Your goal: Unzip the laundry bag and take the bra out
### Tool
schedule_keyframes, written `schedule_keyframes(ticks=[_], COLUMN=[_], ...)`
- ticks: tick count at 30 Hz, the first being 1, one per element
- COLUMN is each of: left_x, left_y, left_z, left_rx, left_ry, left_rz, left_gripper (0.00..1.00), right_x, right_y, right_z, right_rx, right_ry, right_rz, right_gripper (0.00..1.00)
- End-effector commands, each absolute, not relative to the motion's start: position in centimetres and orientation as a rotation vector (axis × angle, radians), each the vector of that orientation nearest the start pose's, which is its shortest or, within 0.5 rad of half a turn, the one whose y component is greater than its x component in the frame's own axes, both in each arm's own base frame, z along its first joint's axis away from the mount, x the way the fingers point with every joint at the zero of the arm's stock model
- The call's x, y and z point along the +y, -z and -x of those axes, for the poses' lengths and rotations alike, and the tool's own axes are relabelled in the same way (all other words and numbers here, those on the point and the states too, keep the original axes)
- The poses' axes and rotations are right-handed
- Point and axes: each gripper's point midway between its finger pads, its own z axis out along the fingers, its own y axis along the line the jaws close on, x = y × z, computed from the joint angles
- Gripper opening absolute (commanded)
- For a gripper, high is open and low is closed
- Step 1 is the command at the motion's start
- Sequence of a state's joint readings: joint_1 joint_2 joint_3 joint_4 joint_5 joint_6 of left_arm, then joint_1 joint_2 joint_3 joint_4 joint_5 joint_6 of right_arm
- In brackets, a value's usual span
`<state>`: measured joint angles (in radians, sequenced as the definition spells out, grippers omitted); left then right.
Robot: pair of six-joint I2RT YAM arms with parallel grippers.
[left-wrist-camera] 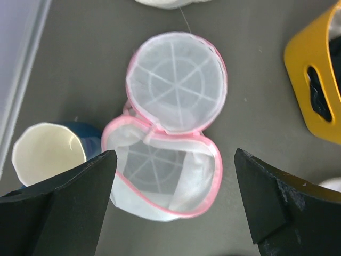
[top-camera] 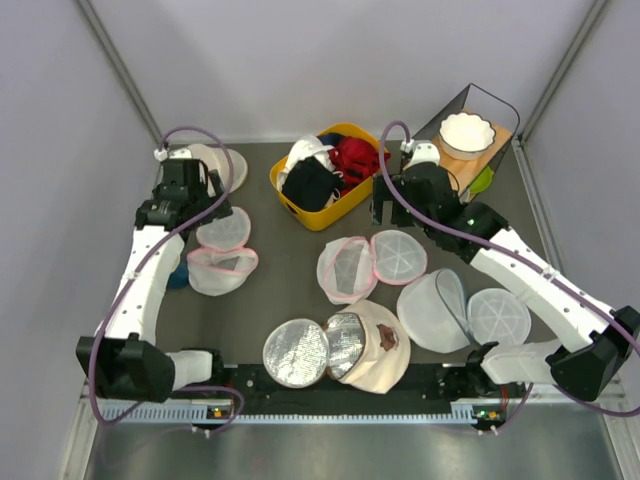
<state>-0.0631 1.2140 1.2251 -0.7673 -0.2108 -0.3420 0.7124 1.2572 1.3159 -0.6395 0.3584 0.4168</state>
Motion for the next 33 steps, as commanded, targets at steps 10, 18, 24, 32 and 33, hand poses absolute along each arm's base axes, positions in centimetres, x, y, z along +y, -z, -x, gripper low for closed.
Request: schedule_keyframes(ticks=[10, 18, 24, 32, 33], left_x=[2.9, 3.9, 5.5, 5.9, 5.9], left_y=[-23.2, -19.9, -16.7, -13.6, -13.9], left_z=[-44.7, -51.9, -54.5, -55.7, -55.8], left_rx=[2.181, 2.191, 2.145, 2.170, 2.165], left_ry=[-0.301, -0.441, -0.579, -0.610, -0.606], left_rz=[0.584, 0.644, 0.706, 0.700, 0.693], left_gripper=[0.98, 0.97, 0.95, 0.40, 0.26], right_x=[20.2, 20.3, 20.2, 20.0, 20.0], right_y=[-29.1, -28.4, -28.1, -28.0, -28.0], right_z=[-30.4, -30.7, -31.1, -31.3, -31.3], right_rx=[2.058, 2.060, 2.060, 2.057, 2.056], right_ry=[-0.333, -0.314, -0.276, -0.257, -0.259], right_rz=[0.076, 0.094, 0.127, 0.127, 0.129], right_gripper=[0.99, 0.99, 0.99, 0.99, 0.99])
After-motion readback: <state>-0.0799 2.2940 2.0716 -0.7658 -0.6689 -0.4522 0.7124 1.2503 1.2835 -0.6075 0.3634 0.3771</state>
